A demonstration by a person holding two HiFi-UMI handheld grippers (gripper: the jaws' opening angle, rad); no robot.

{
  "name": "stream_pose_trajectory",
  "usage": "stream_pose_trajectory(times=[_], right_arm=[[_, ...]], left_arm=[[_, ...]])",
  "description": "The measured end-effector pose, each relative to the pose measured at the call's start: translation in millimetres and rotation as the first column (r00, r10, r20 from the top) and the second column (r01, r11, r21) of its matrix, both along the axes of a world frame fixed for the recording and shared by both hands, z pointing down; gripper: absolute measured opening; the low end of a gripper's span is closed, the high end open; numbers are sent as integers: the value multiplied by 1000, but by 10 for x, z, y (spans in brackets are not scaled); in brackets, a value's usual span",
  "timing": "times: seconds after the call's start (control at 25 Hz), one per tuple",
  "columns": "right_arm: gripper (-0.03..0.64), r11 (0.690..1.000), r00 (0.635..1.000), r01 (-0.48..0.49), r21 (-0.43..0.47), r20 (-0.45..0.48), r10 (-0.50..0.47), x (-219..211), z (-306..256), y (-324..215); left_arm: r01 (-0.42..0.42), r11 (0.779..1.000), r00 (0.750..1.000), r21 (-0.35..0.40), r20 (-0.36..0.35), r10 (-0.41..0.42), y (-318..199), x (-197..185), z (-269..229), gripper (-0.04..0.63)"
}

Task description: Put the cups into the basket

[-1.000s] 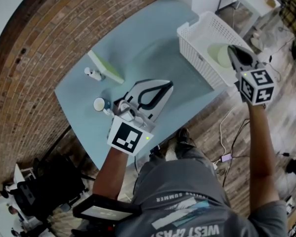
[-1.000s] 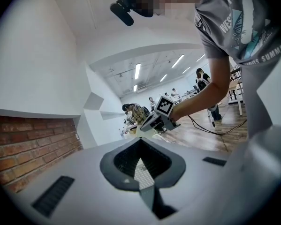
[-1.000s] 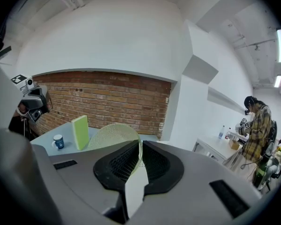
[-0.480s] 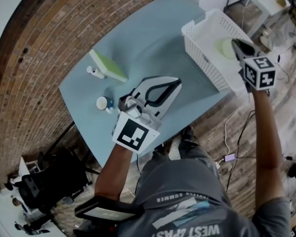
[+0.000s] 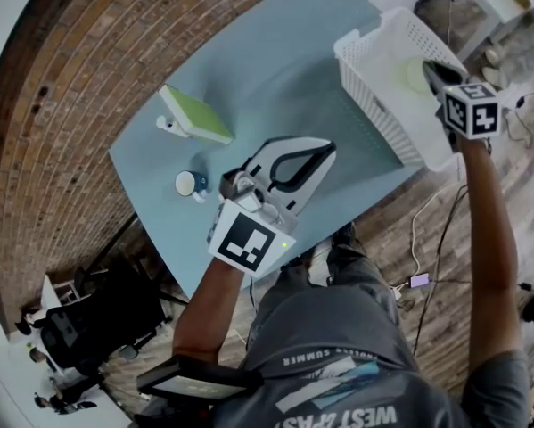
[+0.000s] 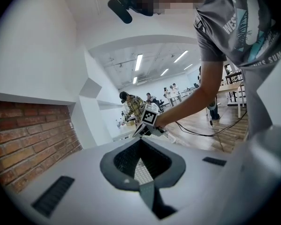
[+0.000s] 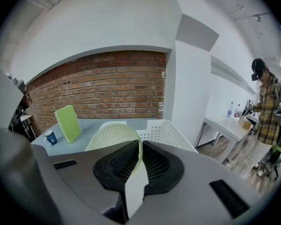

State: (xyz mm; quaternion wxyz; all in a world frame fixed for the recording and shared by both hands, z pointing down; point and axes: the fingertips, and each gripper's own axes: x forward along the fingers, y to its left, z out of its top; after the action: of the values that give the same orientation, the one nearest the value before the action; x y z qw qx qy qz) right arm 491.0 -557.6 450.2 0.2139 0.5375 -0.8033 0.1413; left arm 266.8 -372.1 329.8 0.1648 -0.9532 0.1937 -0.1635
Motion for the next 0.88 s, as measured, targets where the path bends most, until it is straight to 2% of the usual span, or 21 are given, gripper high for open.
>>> stream_pose_trajectory(times=[0.48, 0.88], right_arm=[[34, 993, 999, -18, -120, 25, 22, 107, 589, -388], [34, 968, 998, -28, -250, 52, 42, 207, 1189, -634]], left_arm=[[6, 999, 1000, -49, 22, -5, -186, 77, 174, 2], [10, 996, 1000, -87, 17, -8, -333, 168, 335, 2]])
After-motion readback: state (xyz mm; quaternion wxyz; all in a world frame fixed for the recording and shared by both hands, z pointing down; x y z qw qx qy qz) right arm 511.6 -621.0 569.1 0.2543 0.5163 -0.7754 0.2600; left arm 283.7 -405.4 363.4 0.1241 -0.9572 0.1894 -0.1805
